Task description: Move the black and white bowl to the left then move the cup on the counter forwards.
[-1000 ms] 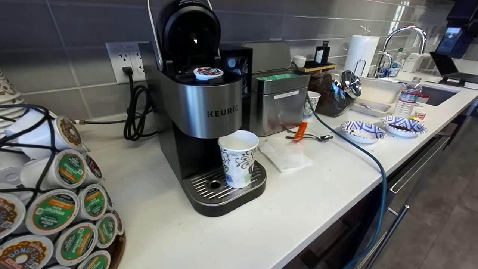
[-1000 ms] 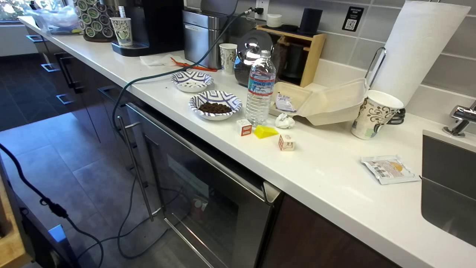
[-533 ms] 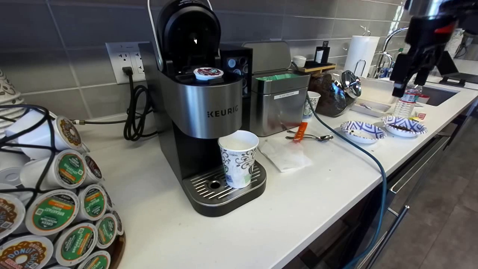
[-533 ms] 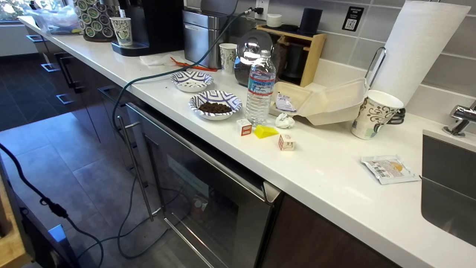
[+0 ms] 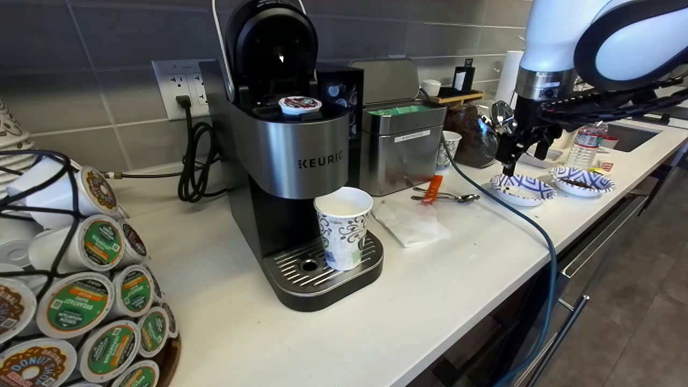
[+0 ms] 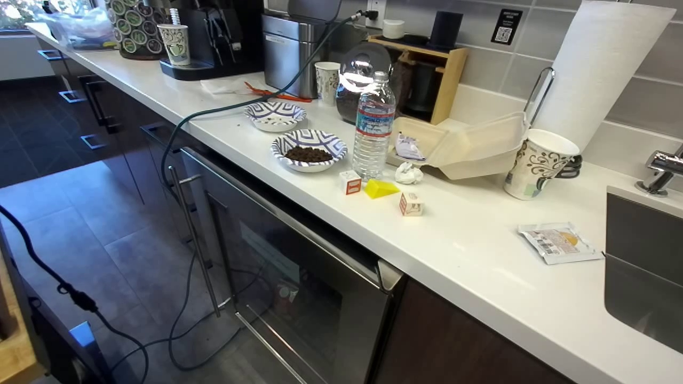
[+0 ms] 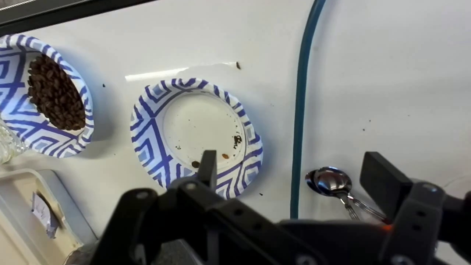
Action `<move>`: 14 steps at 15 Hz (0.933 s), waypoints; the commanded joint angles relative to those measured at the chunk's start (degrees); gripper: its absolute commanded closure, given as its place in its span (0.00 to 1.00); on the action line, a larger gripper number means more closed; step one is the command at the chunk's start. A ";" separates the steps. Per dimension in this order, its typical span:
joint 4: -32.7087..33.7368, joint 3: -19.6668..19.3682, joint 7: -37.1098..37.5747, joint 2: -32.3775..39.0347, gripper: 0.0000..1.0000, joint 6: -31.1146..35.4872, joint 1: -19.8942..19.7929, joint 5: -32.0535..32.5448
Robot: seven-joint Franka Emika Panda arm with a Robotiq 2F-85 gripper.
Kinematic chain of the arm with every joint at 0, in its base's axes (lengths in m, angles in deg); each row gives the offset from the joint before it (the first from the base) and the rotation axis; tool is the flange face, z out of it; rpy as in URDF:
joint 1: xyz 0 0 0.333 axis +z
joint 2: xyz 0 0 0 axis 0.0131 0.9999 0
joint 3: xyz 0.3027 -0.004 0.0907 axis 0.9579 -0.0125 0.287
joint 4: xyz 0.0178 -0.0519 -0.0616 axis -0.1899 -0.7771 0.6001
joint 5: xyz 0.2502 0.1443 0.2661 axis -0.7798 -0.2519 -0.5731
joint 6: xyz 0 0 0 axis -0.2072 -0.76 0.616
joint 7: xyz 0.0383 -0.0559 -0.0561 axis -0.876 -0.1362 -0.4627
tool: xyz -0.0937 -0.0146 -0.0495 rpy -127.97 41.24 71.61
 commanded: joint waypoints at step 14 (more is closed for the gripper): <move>3.91 -9.93 2.99 13.14 0.15 14.06 2.91 5.56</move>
